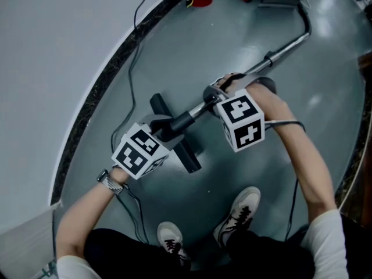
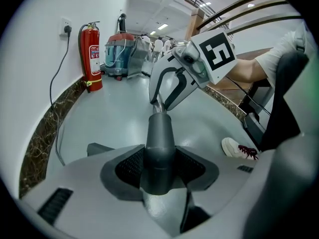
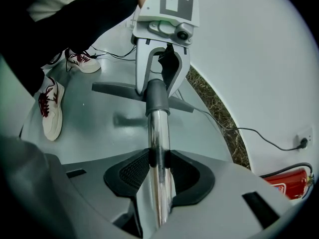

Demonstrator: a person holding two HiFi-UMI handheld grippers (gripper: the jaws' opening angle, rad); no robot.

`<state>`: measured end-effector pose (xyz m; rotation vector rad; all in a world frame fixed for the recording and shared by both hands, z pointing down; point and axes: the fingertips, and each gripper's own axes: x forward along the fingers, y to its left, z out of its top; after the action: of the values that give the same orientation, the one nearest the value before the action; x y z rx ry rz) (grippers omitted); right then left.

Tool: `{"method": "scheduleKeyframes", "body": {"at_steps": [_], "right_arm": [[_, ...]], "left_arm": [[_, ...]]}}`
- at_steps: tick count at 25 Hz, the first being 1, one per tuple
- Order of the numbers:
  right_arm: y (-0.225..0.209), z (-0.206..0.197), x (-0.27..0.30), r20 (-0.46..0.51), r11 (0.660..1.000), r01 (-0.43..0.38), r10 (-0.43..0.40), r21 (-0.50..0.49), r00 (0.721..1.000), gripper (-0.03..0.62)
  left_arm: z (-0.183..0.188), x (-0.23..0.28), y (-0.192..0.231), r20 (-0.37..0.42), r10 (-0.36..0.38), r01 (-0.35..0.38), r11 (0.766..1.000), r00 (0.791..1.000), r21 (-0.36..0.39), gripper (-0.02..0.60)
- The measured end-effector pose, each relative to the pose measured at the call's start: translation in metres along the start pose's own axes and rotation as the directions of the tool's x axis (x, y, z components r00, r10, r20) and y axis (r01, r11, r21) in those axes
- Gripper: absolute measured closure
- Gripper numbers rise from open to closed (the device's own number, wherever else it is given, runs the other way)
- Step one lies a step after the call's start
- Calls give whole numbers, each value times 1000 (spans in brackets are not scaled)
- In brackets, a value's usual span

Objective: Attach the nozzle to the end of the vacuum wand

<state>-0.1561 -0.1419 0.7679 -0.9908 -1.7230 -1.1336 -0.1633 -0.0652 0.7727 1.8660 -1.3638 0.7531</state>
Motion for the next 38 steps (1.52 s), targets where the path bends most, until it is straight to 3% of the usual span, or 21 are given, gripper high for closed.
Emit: {"method": "scheduleKeyframes", "body": {"at_steps": [15,26,32,38], "right_arm": [[2,1,2,6,1000,11,-11,-5,1000,451],[4,3,4,0,1000,11,-11,-11,1000,451],[4,2,6,-8,1000,8,-8,-16,1000,451],[6,1,13,-15,1000,-4,3,-19,1000,453]], "left_arm": [[2,0,1,-6,17,-17,1000,1000,21,393],[0,3,-2,-14,-67,66,997,998,-34,393],[1,4,1,-57,24,-20,997,998,77,393],[-1,10,-1,-105,111,-89,977,988,191,393]]}}
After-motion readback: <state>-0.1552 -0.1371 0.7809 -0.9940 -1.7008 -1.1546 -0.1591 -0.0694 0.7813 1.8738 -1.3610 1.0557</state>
